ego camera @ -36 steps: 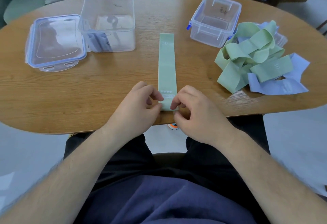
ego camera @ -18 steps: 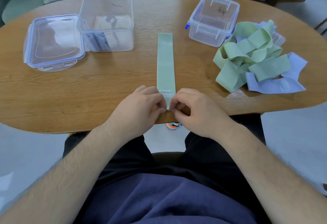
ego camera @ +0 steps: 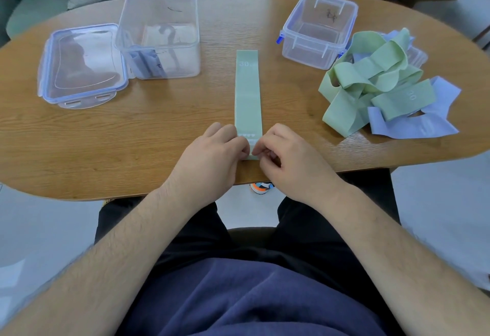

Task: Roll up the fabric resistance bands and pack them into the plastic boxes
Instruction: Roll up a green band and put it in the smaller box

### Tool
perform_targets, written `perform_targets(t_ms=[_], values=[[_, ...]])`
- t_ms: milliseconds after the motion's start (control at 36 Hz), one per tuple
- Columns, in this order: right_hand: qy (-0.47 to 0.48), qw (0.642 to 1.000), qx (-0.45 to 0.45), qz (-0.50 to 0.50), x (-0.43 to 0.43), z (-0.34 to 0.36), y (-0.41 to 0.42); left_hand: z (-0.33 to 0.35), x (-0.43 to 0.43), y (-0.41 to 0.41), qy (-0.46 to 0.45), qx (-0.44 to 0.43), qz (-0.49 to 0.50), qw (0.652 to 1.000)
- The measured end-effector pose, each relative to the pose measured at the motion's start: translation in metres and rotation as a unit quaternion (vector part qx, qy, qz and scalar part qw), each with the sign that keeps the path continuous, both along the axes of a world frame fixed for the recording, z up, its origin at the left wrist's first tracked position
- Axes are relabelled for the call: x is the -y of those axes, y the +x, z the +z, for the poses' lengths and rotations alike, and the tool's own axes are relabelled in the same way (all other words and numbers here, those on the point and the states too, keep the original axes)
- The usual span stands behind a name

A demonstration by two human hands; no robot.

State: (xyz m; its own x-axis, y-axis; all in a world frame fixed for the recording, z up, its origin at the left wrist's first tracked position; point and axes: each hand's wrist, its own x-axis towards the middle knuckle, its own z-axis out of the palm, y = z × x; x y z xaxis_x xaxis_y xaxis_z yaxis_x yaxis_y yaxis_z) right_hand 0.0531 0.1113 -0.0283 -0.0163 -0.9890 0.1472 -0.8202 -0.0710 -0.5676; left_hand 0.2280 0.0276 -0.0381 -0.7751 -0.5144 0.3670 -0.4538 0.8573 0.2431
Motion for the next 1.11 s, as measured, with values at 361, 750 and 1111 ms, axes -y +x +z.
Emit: perform_targets(t_ms=[361,750,1111], values=[[-0.043,0.996,-0.069,0.029,-0.002,0.000,-0.001,0.003,0.001,-0.001,-0.007,0.000,-0.035,0.999],[-0.041,0.998,-0.041,0.029,0.004,-0.006,-0.005,0.002,0.006,0.005,0.027,0.017,-0.031,0.999],[0.007,0.999,-0.020,0.041,0.003,-0.002,-0.006,0.001,0.001,0.003,0.027,0.016,-0.015,0.999]])
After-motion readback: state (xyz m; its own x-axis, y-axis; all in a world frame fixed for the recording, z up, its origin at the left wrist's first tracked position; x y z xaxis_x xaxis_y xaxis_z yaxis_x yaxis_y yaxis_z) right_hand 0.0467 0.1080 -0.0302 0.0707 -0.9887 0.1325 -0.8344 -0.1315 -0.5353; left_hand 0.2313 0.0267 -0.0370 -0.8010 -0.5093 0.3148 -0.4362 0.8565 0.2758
